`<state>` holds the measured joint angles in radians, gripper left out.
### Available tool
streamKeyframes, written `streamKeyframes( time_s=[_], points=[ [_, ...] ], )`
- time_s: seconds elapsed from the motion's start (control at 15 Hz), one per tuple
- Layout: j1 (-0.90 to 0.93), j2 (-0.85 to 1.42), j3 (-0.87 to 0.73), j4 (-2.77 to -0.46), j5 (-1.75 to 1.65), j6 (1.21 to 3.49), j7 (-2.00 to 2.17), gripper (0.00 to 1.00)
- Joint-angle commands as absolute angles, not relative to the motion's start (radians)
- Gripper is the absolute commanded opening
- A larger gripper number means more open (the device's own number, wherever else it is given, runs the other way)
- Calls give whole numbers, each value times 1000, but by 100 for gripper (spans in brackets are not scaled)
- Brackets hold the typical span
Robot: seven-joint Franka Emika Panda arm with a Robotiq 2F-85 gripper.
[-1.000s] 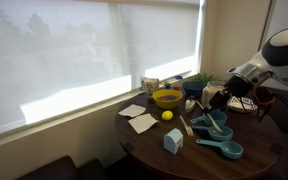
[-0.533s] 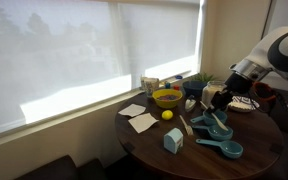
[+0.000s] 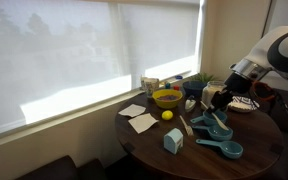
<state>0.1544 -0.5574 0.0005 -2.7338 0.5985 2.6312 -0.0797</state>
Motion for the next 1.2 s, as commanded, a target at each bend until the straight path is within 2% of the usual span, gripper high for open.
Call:
streamKeyframes(
  time_s=[0.0,0.67,1.0,1.07,1.13],
  points=[
    [141,-558,-5,-2714,534,2605,-35,3],
    [61,-566,6,-2528,305,2405,85,3],
    [58,-559,-56,-2427,308,2355,6,3],
    [63,-561,-33,-2467,317,2392,31,13],
    [61,-561,-45,-2452,319,2385,21,13]
  ],
)
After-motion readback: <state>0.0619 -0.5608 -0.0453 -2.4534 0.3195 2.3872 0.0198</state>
